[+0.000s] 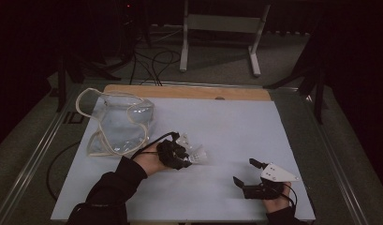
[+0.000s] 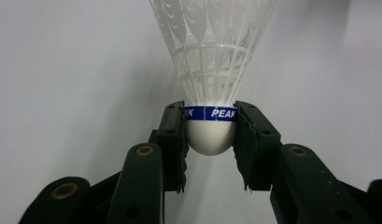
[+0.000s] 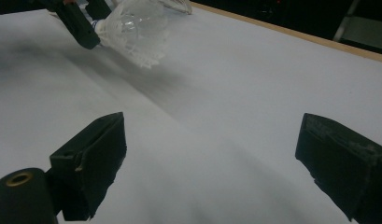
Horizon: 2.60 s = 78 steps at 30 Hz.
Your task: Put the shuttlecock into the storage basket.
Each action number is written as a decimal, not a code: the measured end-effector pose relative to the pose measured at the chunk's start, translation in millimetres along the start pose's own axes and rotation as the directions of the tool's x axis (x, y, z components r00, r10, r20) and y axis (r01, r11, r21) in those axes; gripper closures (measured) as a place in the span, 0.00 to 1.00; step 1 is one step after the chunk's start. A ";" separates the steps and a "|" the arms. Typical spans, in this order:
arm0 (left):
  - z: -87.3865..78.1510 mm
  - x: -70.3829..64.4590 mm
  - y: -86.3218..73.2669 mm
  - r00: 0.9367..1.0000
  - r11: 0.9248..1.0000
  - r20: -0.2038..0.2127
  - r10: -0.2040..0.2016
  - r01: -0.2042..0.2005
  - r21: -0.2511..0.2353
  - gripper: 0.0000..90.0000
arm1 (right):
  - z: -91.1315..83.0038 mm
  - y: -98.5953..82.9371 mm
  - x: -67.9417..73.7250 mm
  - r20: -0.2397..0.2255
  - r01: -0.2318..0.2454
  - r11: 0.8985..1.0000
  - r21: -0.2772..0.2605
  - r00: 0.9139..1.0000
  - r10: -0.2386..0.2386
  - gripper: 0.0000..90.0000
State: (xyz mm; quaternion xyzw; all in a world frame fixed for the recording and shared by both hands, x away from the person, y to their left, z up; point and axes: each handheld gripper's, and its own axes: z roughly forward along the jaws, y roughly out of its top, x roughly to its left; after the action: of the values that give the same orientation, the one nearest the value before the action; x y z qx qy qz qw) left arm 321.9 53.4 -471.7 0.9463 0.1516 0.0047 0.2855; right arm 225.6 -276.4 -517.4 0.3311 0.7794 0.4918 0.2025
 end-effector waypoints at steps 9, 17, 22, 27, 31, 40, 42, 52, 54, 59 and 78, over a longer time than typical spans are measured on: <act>-11.2 -1.1 5.4 1.000 1.000 0.007 0.006 -0.006 0.001 0.74 | 0.1 -0.2 0.2 0.001 -0.004 1.000 -0.001 1.000 0.004 0.10; -23.9 -1.3 13.3 1.000 1.000 0.026 0.009 -0.009 -0.020 0.74 | 0.9 -0.3 0.8 0.007 0.010 1.000 0.006 1.000 -0.010 0.10; -30.5 -3.8 20.6 0.999 0.999 0.039 0.008 -0.006 -0.035 0.74 | 0.2 -0.2 0.2 0.005 0.007 1.000 0.003 1.000 -0.007 0.10; -37.2 -3.9 25.3 1.000 0.999 0.026 0.011 -0.010 -0.049 0.74 | -0.1 -0.1 0.1 0.008 0.007 1.000 0.002 1.000 -0.007 0.10; -44.0 -4.2 29.2 0.999 0.998 0.029 0.018 -0.016 -0.054 0.74 | -0.4 0.1 0.2 0.010 0.009 1.000 0.000 1.000 -0.009 0.10; -61.5 -2.8 36.7 1.000 0.996 0.009 0.015 -0.014 -0.093 0.74 | -0.2 0.1 0.4 0.006 0.008 1.000 0.000 1.000 -0.008 0.10; -65.0 -2.2 38.1 1.000 0.995 0.012 0.021 -0.020 -0.097 0.74 | 0.0 -0.1 0.2 0.006 0.008 1.000 0.002 1.000 -0.008 0.10; -80.4 -1.2 43.5 1.000 0.993 0.000 0.016 -0.016 -0.121 0.74 | 0.3 -0.1 0.1 0.003 0.011 1.000 0.001 1.000 -0.011 0.10; -85.3 -1.0 44.1 1.000 0.992 -0.004 0.018 -0.018 -0.123 0.74 | 0.6 -0.1 0.7 0.003 0.008 1.000 0.004 1.000 -0.008 0.10; -91.6 -0.2 44.7 1.000 0.991 -0.022 0.013 -0.015 -0.135 0.74 | 0.3 -0.1 0.3 0.002 0.011 1.000 0.002 1.000 -0.011 0.10; -127.4 4.3 39.2 0.999 0.987 -0.046 -0.001 -0.006 -0.158 0.74 | 1.3 -0.1 1.0 0.004 0.008 1.000 0.006 1.000 -0.008 0.10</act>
State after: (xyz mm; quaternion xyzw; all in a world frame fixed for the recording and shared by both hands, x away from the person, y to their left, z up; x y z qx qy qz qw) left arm 325.0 92.3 -344.2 0.9205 0.1560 0.0389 0.3561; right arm 225.6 -274.9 -518.0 0.3295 0.7818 0.4880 0.2051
